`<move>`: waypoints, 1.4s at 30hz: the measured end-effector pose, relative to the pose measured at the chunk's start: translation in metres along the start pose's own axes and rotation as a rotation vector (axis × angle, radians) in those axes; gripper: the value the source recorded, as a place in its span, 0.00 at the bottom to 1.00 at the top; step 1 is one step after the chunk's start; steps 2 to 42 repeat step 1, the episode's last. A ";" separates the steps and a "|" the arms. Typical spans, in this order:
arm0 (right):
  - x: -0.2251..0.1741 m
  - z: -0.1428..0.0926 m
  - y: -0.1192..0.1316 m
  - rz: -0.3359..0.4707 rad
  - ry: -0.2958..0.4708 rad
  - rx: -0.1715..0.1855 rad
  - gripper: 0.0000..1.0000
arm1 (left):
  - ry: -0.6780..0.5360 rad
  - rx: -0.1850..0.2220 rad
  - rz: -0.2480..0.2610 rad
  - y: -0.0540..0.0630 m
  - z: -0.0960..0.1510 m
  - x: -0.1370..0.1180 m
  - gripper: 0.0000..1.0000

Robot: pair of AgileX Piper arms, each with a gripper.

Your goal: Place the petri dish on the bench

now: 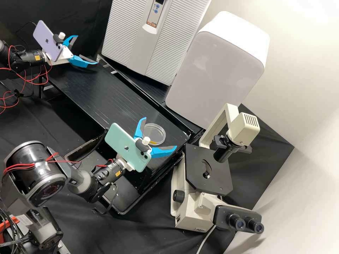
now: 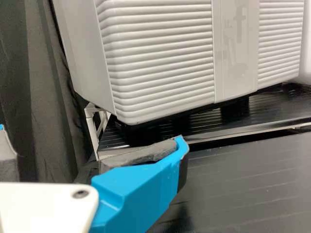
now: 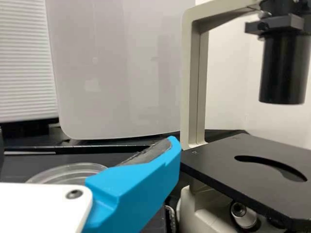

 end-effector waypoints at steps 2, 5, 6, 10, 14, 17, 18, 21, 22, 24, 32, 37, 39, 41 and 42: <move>0.000 0.000 0.001 0.002 0.001 0.012 1.00 | 0.000 0.000 0.000 0.000 0.000 0.000 1.00; 0.000 0.000 0.001 0.002 0.001 0.012 1.00 | 0.000 0.000 0.000 0.000 0.000 0.000 1.00; 0.000 0.000 0.001 0.002 0.001 0.012 1.00 | 0.000 0.000 0.000 0.000 0.000 0.000 1.00; 0.000 0.000 0.001 0.002 0.001 0.012 1.00 | 0.000 0.000 0.000 0.000 0.000 0.000 1.00; 0.000 0.000 0.001 0.002 0.001 0.012 1.00 | 0.000 0.000 0.000 0.000 0.000 0.000 1.00; 0.000 0.000 0.001 0.002 0.001 0.012 1.00 | 0.000 0.000 0.000 0.000 0.000 0.000 1.00; 0.000 0.000 0.001 0.002 0.001 0.012 1.00 | 0.000 0.000 0.000 0.000 0.000 0.000 1.00; 0.000 0.000 0.001 0.002 0.001 0.012 1.00 | 0.000 0.000 0.000 0.000 0.000 0.000 1.00; 0.000 0.000 0.001 0.002 0.001 0.012 1.00 | 0.000 0.000 0.000 0.000 0.000 0.000 1.00; 0.000 0.000 0.001 0.002 0.001 0.012 1.00 | 0.000 0.000 0.000 0.000 0.000 0.000 1.00; 0.000 0.000 0.001 0.002 0.001 0.012 1.00 | 0.000 0.000 0.000 0.000 0.000 0.000 1.00; 0.000 0.000 0.001 0.002 0.001 0.012 1.00 | 0.000 0.000 0.000 0.000 0.000 0.000 1.00; 0.000 0.000 0.001 0.002 0.001 0.012 1.00 | 0.000 0.000 0.000 0.000 0.000 0.000 1.00; 0.000 0.000 0.001 0.002 0.001 0.012 1.00 | 0.000 0.000 0.000 0.000 0.000 0.000 1.00; 0.000 0.000 0.001 0.002 0.001 0.012 1.00 | 0.000 0.000 0.000 0.000 0.000 0.000 1.00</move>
